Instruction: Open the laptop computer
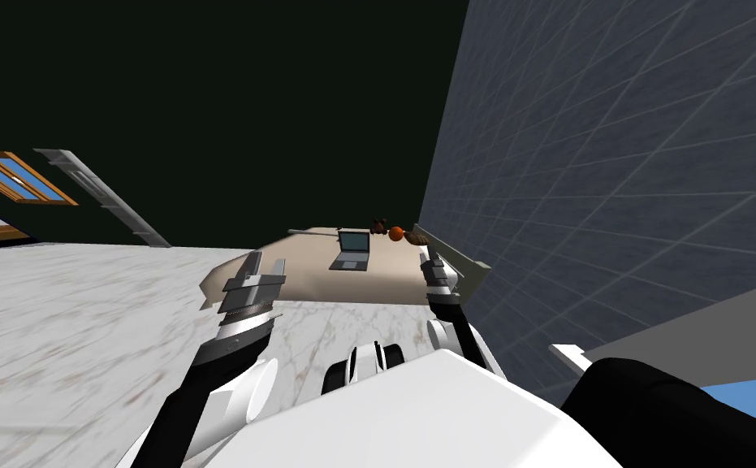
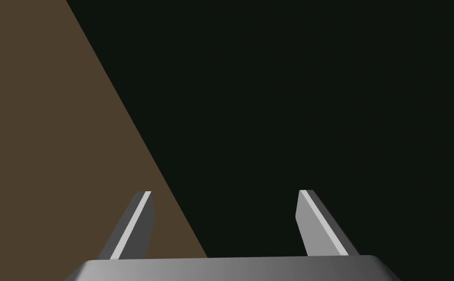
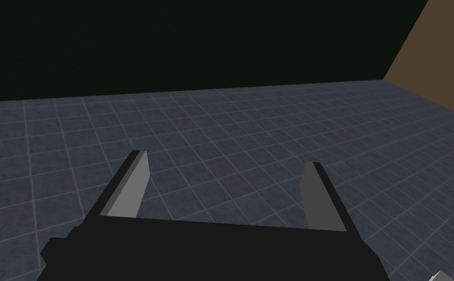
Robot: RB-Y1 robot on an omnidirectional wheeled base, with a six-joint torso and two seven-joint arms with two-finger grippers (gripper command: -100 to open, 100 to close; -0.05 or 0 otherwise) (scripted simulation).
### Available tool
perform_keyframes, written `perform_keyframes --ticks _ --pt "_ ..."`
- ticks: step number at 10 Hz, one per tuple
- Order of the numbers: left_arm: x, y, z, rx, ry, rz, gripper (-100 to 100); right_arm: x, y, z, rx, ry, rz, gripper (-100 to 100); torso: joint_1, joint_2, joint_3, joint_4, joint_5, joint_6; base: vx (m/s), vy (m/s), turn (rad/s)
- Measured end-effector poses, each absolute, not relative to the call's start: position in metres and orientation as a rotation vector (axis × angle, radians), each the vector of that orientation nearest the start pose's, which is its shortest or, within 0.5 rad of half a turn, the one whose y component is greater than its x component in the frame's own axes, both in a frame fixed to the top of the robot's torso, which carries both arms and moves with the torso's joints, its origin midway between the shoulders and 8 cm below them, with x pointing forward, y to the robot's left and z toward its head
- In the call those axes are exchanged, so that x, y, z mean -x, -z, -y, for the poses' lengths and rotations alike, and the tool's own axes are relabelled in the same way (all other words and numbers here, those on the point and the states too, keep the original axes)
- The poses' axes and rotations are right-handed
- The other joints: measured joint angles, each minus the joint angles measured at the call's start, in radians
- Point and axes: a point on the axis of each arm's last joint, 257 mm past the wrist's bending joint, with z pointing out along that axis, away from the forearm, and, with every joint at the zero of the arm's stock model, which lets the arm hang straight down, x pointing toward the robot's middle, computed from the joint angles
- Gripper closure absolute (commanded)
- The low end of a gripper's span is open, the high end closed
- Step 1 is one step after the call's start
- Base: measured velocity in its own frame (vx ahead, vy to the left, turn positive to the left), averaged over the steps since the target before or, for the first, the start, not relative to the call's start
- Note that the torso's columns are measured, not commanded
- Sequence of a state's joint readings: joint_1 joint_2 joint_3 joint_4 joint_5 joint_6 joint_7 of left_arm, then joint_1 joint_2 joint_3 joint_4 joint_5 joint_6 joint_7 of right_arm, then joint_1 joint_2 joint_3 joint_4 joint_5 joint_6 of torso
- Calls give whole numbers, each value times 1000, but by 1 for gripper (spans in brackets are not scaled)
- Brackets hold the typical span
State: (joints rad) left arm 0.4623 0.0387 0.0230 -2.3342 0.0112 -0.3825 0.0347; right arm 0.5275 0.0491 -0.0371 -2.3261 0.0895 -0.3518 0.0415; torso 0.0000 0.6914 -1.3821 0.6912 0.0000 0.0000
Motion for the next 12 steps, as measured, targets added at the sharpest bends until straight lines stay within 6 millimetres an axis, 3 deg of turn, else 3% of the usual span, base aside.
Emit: perform_keyframes --ticks 2,12 --pt "-364 -34 -276 649 1327 -680 -100 -354 -6 296 -723 -1123 -716 0 2 43 -88 43 0 0 -6 34 -65" --pt "-443 -13 -253 542 1296 -817 -100 -354 -6 296 -723 -1123 -716 0 0 46 -94 47 0 -1 -6 44 -83"
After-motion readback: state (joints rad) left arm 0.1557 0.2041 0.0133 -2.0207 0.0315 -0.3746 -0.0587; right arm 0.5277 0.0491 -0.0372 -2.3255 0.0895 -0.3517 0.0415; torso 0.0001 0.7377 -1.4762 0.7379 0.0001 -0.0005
